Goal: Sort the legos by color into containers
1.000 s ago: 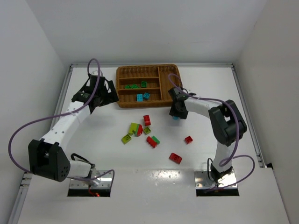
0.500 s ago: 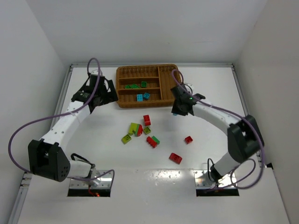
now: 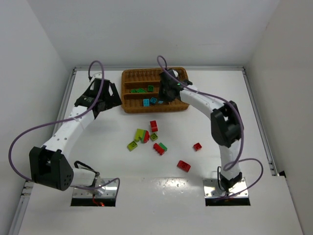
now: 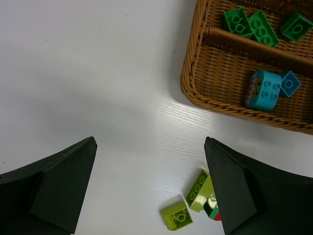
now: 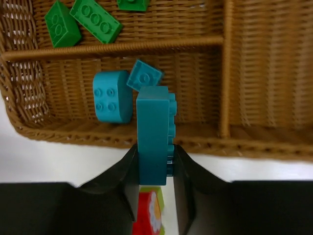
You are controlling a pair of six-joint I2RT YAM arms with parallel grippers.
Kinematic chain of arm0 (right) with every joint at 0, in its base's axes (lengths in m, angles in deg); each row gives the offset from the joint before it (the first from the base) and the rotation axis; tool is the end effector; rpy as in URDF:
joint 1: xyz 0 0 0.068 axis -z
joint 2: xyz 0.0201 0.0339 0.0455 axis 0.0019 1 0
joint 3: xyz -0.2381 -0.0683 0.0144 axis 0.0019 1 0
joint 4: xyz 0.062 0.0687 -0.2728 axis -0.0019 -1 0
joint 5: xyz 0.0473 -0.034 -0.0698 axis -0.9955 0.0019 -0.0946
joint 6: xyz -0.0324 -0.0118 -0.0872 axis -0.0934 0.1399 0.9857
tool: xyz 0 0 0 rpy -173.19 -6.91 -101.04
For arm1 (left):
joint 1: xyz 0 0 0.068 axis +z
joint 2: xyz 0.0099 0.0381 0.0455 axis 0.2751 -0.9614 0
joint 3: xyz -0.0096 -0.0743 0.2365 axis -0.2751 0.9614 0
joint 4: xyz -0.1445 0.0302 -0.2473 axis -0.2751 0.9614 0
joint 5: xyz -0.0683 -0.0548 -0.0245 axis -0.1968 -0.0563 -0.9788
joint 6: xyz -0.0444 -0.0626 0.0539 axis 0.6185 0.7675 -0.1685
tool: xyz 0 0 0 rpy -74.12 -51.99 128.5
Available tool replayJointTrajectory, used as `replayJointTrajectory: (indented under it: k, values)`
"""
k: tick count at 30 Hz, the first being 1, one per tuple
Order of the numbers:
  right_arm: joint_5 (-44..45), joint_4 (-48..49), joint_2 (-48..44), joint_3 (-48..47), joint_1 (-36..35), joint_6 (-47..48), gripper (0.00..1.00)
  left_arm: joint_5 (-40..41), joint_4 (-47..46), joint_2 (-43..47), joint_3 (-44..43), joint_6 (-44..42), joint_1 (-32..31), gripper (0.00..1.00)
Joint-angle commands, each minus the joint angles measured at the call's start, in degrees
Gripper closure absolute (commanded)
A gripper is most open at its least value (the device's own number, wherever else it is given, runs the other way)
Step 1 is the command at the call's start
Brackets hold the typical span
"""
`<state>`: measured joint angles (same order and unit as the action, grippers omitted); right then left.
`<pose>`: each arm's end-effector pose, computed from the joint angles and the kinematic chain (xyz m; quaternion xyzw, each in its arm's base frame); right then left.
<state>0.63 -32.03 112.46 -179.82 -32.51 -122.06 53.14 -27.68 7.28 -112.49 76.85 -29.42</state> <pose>0.4313 0.2587 0.1607 0.1060 0.9291 0.1541 0.3191 0.3470 -0.0553 0.2459 -0.2172 0.8856 -0.0149 0.4103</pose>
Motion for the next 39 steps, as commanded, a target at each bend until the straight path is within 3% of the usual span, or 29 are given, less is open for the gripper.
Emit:
replayJointTrajectory:
  k: [1, 3, 4, 8, 11, 16, 20, 23, 30, 35, 37, 39]
  values:
    - [-1.99, -0.35, 4.31, -8.44, -0.38, 1.77, 0.68, 0.88, 0.91, 1.65, -2.57, 1.22, 0.09, 0.01]
    - [-1.46, -2.62, 5.72, -10.56, -0.38, 1.77, 0.59, 0.18, 0.92, 1.65, -2.57, 1.22, 0.09, 0.01]
    - [0.19, -2.64, 5.72, -10.57, -0.38, 1.77, 0.45, -0.69, 0.92, 1.65, -2.57, 1.22, 0.09, 0.01]
    - [5.56, -1.41, -4.01, -2.34, 0.14, 1.77, 0.43, -1.75, 1.44, 1.65, -2.57, 1.22, 0.09, 0.01]
    - [9.87, 0.88, -14.88, 13.28, 0.67, 2.47, 0.43, -2.37, 1.44, 1.65, -2.57, 1.22, 0.09, 0.01]
    - [15.86, -7.37, -27.13, 29.48, 0.67, -1.65, 0.15, -4.04, 0.92, 1.65, -2.05, 0.69, 0.09, 0.01]
    - [15.86, -12.47, -33.99, 40.57, 0.67, -6.92, 0.06, -4.65, 0.39, 0.60, -1.00, 0.69, -0.43, 0.01]
    - [16.38, -15.21, -36.99, 45.14, 1.20, -11.76, 0.06, -4.66, -0.13, -0.02, -0.99, 0.16, -0.96, 0.01]
    - [7.61, -7.13, -35.50, 54.46, 3.13, -11.95, 0.07, -6.33, -0.67, -1.68, -1.52, -0.36, -1.49, 0.01]
    - [3.02, -0.79, -34.88, 57.80, 3.14, -11.95, 0.21, -6.33, -0.67, -1.69, -1.52, -0.36, -2.02, 0.01]
    - [2.50, 0.78, -34.18, 57.81, 3.14, -10.64, 0.22, -6.33, -0.67, -1.69, -1.52, -0.36, -2.02, 0.01]
    - [3.37, 1.31, -33.56, 57.81, 3.14, -10.11, 0.37, -6.33, -0.67, -1.69, -1.52, -0.36, -2.02, 0.01]
